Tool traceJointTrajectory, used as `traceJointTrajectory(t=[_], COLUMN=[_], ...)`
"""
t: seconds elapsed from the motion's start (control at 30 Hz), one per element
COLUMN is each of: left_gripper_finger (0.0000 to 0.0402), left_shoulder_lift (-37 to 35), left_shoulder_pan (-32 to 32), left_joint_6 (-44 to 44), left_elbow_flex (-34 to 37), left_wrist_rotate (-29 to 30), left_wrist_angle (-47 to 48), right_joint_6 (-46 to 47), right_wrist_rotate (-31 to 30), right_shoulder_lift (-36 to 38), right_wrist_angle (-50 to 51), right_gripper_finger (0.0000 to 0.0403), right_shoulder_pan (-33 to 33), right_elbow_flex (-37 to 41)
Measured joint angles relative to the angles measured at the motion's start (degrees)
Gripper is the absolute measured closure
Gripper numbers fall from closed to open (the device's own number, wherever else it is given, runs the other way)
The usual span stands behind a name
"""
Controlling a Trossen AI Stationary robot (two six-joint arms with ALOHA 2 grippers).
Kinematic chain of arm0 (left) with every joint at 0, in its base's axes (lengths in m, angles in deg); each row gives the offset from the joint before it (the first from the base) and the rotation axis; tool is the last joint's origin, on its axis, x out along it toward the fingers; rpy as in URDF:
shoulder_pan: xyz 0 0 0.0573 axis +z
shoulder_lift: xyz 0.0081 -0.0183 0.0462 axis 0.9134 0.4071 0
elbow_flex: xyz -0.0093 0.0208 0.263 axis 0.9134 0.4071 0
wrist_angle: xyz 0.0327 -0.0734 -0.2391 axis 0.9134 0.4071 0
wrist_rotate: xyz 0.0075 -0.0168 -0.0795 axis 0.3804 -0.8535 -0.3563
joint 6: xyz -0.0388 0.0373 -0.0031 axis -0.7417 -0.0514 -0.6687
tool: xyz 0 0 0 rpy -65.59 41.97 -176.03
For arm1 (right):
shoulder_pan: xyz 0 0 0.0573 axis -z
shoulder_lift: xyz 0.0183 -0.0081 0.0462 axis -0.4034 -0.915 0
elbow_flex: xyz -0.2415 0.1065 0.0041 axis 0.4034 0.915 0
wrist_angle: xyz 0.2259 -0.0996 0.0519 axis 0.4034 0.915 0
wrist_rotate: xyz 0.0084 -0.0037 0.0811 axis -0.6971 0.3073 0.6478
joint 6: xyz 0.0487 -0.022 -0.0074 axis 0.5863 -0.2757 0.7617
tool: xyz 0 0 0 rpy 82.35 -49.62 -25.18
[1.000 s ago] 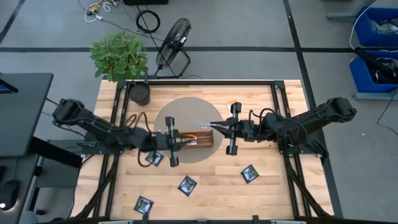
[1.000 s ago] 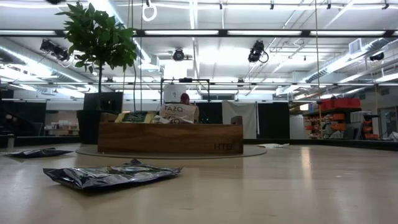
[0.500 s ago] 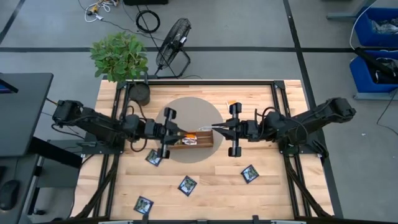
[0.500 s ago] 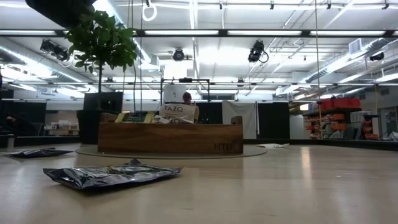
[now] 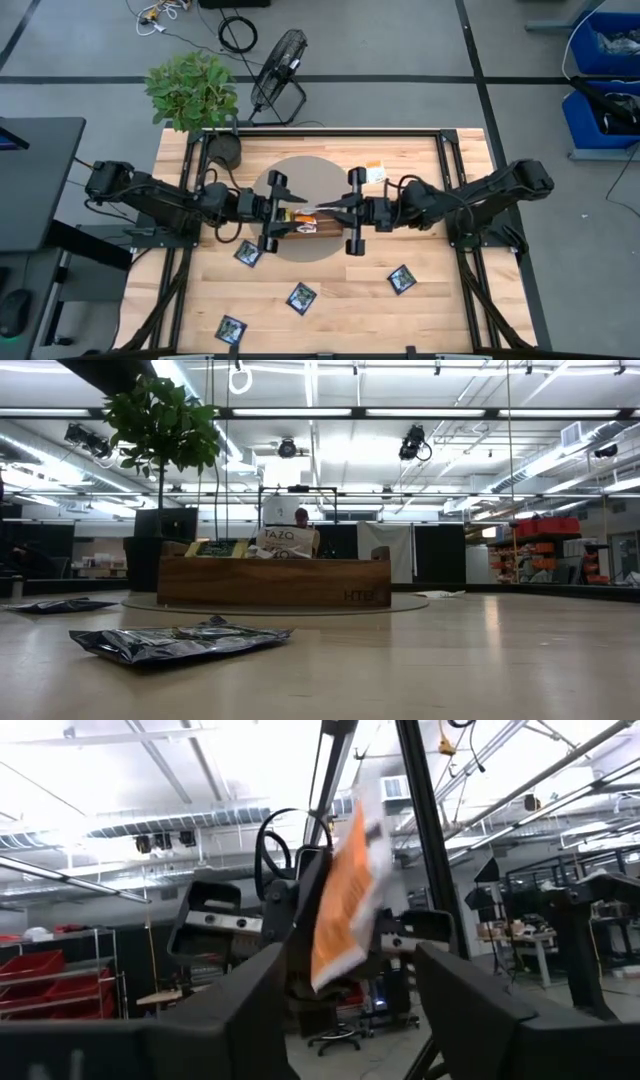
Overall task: Pick & Place Tea
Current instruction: Put the bottom orange tea bag into the wooden organizer
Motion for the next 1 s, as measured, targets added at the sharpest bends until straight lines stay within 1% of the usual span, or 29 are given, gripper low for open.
traceJointTrajectory(t=[0.1,0.2,0.37,0.5,0.6,0.73,0.83,1.0], left_gripper_finger=[0.015,0.0142,0.0144,0.016,0.0183,0.023,0.0274,0.0351], left_shoulder_lift=[0.0,0.0,0.0,0.0,0.0,0.0,0.0,0.0], left_shoulder_pan=[0.2,0.5,0.5,0.5,0.5,0.5,0.4,0.3], left_joint_6=[0.0,0.0,0.0,0.0,0.0,0.0,0.0,-0.1], left_elbow_flex=[-0.1,-0.1,-0.1,-0.1,-0.1,-0.1,-0.1,-0.1], left_wrist_rotate=[0.0,0.0,1.0,1.5,1.5,1.5,1.5,1.5], left_wrist_angle=[0.0,0.0,-0.8,-0.8,-0.8,-0.8,-0.8,-0.8], right_joint_6=[0.2,1.2,2.4,2.4,2.4,2.1,1.7,1.4], right_wrist_rotate=[0.0,0.0,-0.1,-0.1,-0.2,-0.7,-2.0,-2.2], right_shoulder_lift=[-1.2,-1.7,-1.8,-1.8,-1.8,-1.8,-1.8,-1.8], right_wrist_angle=[0.0,0.1,0.1,0.1,0.7,1.3,1.5,2.0], right_gripper_finger=[0.0392,0.0392,0.0392,0.0392,0.0392,0.0392,0.0392,0.0392], right_shoulder_pan=[0.2,0.6,1.2,1.1,1.1,1.2,1.2,1.2], right_elbow_flex=[-0.7,-0.8,-0.9,-0.9,-0.9,-0.9,-0.9,-0.9])
